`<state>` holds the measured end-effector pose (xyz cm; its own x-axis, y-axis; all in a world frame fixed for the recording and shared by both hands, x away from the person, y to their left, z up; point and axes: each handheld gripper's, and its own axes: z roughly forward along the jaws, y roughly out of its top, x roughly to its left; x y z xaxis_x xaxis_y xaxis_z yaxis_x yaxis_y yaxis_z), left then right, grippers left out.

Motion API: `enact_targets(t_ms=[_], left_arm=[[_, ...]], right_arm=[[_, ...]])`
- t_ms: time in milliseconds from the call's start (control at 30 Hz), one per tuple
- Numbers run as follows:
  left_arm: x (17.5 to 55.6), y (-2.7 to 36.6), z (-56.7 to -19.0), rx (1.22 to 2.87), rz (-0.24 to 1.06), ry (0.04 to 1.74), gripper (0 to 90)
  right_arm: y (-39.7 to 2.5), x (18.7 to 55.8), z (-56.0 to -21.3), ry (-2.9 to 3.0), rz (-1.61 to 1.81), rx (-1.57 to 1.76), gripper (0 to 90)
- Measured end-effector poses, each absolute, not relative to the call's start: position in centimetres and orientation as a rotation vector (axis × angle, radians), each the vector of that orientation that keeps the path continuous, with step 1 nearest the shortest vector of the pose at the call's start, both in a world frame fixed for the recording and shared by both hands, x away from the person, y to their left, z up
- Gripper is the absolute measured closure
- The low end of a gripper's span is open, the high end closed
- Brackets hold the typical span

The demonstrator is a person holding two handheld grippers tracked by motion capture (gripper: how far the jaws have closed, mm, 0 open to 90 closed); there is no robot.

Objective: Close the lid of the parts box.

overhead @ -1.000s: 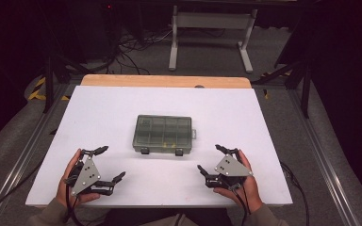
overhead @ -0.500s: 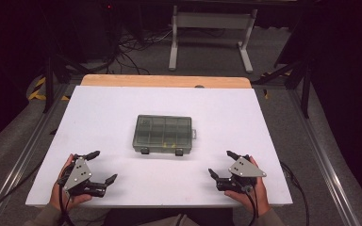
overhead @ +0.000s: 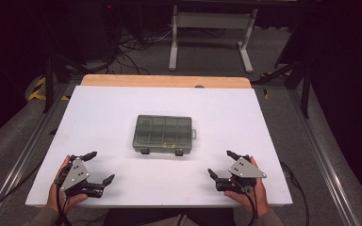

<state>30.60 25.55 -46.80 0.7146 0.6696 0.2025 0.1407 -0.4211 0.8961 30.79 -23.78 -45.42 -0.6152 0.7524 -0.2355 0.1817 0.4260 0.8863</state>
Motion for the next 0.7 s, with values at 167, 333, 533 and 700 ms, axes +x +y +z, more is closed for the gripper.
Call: enact_targets(t_ms=[167,333,533,700], left_arm=[[30.56,25.47,-46.79,1.958,0.697,0.614,3.7],[30.59,25.40,-46.79,1.961,0.705,0.611,4.2],[30.57,25.37,-46.81,1.954,0.692,0.607,5.0],[30.57,25.41,-46.82,1.952,0.689,0.608,5.0]], right_arm=[[-23.56,30.79,-45.48,2.048,1.162,0.788,11.5],[-23.53,30.67,-45.40,2.040,1.176,0.779,11.5],[-23.37,30.52,-45.32,2.040,1.190,0.768,11.5],[-23.19,30.47,-45.32,2.043,1.186,0.760,11.5]])
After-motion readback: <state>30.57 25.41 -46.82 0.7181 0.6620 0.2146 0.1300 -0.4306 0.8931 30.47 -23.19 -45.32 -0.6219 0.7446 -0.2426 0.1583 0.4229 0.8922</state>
